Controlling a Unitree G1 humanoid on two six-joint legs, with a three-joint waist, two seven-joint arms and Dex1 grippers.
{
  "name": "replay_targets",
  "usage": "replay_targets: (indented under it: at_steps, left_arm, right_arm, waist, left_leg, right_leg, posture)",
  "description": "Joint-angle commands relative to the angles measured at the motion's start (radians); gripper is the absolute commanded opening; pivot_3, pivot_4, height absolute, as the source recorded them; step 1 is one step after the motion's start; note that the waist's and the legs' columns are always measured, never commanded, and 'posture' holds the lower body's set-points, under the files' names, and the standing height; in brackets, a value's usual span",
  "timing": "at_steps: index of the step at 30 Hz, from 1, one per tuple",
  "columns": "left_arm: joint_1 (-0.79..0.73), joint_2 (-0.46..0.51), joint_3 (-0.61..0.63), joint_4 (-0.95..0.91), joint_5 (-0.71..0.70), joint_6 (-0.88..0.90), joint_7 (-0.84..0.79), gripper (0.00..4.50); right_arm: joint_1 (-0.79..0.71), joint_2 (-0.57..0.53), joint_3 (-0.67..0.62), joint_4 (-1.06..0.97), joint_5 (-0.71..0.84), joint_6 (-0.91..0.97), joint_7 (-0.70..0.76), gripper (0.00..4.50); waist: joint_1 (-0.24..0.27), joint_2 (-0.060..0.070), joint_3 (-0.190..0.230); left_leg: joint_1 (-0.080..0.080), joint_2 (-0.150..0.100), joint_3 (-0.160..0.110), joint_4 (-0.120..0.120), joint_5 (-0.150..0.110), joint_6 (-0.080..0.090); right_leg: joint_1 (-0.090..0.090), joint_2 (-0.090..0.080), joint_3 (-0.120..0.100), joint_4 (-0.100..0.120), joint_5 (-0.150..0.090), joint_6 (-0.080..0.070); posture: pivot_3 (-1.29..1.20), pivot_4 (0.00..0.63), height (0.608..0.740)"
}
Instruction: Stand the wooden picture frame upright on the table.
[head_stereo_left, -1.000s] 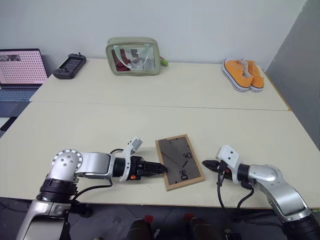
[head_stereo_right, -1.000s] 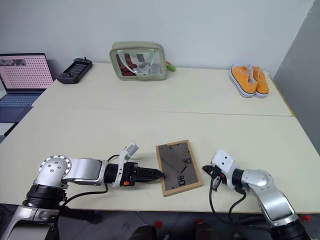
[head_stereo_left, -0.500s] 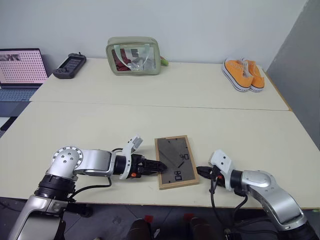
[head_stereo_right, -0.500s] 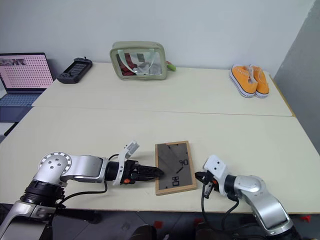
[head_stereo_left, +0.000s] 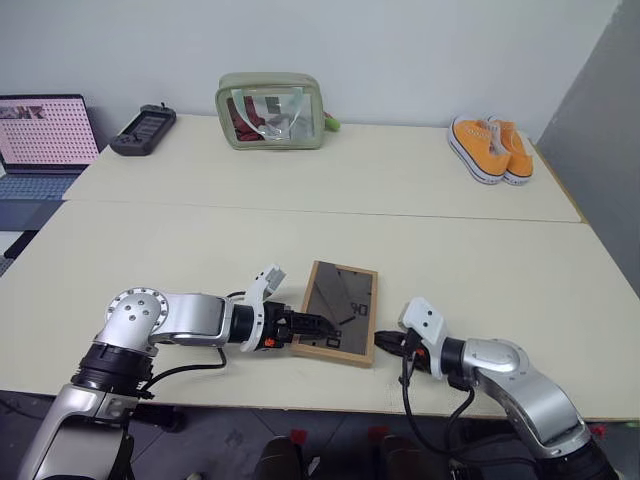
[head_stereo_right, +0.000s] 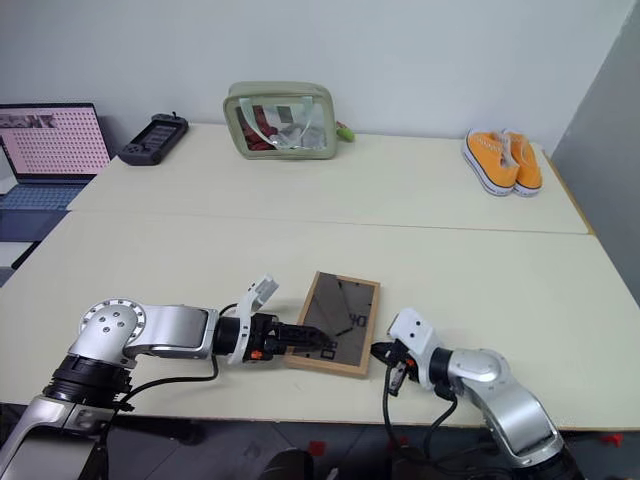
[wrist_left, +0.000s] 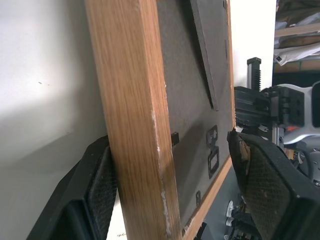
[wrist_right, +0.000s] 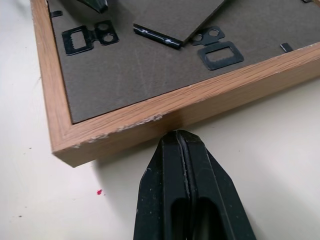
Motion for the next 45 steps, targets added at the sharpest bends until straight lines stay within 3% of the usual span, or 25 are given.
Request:
replay_targets:
  at_steps: [1,6,18,26,31,39,45]
  left_arm:
    - [-0.008,-0.002,0.007,-0.007,0.006,-0.011,0.003,3.51]
    - [-0.012,-0.008,0.014,-0.002,0.010,-0.017,-0.004,3.51]
    - [-0.024,-0.030,0.031,0.002,-0.011,-0.036,-0.015,1.35]
    - [-0.035,-0.035,0.021,0.022,-0.039,-0.029,-0.019,1.30]
    - [-0.071,-0.034,0.053,0.066,0.023,-0.018,-0.074,1.30]
    - [-0.204,-0.034,0.153,0.156,0.364,-0.151,-0.319,1.30]
    - [-0.255,-0.027,0.137,0.024,0.762,-0.460,-0.586,1.30]
  right_arm:
    - [-0.014,-0.009,-0.025,0.009,0.021,-0.037,0.013,0.00]
    - [-0.020,-0.024,-0.036,0.028,0.023,-0.054,0.020,0.00]
    - [-0.025,-0.029,-0.041,0.034,0.018,-0.057,0.016,0.00]
    - [-0.028,-0.035,-0.046,0.055,0.007,-0.077,0.015,0.00]
    - [-0.036,-0.045,-0.057,0.090,-0.005,-0.109,0.017,0.00]
    - [-0.053,-0.071,-0.089,0.177,-0.024,-0.184,0.007,0.00]
    - [-0.100,-0.077,-0.171,0.235,-0.004,-0.213,-0.024,0.00]
  waist:
    - [0.000,0.000,0.000]
    - [0.000,0.000,0.000]
    - [0.003,0.000,0.000]
    - [0.003,0.000,0.000]
    - [0.003,0.000,0.000]
    - [0.002,0.000,0.000]
    - [0.003,0.000,0.001]
  left_leg:
    - [0.000,0.000,0.000,0.000,0.000,0.000]
    - [0.000,0.000,0.000,0.000,0.000,0.000]
    - [0.000,0.000,0.000,0.000,0.000,0.000]
    - [0.000,0.000,0.000,0.000,0.000,0.000]
    - [0.000,0.000,0.000,0.000,0.000,0.000]
    - [-0.001,-0.001,0.000,0.000,0.000,0.000]
    - [-0.002,-0.001,0.001,0.000,0.000,0.000]
  right_leg:
    - [0.000,0.000,0.000,0.000,0.000,0.000]
    - [0.000,0.000,0.000,0.000,0.000,0.000]
    - [0.001,0.000,0.000,0.000,0.000,0.001]
    - [0.000,0.000,0.000,0.000,0.000,0.001]
    - [0.000,0.000,0.000,0.000,0.000,0.001]
    - [-0.001,0.000,0.000,0.000,0.000,0.001]
    - [-0.001,0.000,0.000,-0.001,0.000,0.001]
  posture:
    - [0.00,0.150,0.740]
    - [0.00,0.150,0.740]
    - [0.00,0.150,0.740]
    - [0.00,0.150,0.740]
    - [0.00,0.150,0.740]
    - [0.00,0.150,0.740]
    - [0.00,0.150,0.740]
